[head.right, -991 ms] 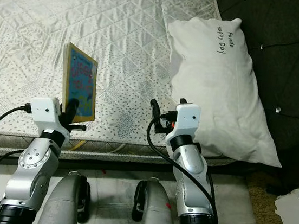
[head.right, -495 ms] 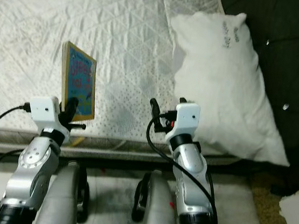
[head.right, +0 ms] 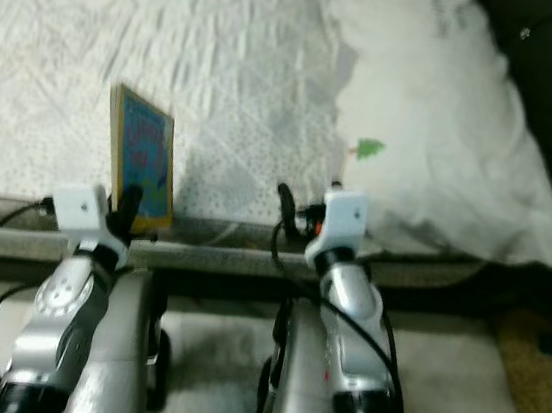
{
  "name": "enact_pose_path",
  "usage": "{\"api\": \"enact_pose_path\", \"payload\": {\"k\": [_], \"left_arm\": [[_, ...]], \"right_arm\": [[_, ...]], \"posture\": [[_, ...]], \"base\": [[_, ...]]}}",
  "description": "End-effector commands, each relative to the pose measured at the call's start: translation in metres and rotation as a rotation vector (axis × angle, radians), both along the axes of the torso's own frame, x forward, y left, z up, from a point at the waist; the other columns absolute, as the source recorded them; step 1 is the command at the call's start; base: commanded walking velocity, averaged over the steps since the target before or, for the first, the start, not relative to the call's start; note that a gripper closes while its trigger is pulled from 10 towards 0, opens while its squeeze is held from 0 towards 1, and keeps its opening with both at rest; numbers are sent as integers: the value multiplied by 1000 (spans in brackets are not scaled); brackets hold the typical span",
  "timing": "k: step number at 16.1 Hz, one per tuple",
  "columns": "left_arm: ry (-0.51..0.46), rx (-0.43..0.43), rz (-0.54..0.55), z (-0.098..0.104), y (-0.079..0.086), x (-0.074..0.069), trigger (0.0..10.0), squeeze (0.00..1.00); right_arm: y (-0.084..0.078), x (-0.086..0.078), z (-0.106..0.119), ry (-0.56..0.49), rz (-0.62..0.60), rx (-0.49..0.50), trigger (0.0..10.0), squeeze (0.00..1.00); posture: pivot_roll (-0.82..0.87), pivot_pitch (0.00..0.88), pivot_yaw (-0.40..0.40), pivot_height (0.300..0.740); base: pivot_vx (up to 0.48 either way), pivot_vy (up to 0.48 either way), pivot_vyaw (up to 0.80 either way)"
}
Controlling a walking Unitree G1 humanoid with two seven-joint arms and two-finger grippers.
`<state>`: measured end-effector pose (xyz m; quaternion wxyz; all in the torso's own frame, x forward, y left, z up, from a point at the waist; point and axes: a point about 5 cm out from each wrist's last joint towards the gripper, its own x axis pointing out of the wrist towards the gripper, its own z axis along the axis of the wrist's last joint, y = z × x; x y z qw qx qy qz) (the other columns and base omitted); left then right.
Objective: Clean up the room
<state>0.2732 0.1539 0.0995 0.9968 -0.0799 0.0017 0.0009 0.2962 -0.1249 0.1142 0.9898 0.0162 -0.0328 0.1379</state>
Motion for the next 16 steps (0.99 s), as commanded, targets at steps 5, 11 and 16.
{"api": "enact_pose_path", "payload": {"k": [5,11,16], "left_arm": [[-69,-8,-16,11,3,0,10000,0],[-81,-39,-49,13,-1,0,10000,0],[-52,-41,-35,9,-4,0,10000,0]], "right_arm": [[1,0,2,-20,12,-12,10000,0],[0,0,2,-25,8,-20,10000,0],[-1,0,2,-23,6,-24,10000,0]], "posture": [[19,249,-42,572],[15,259,-44,572],[14,265,-46,572]], "base": [[55,0,0],[434,0,0],[176,0,0]]}}
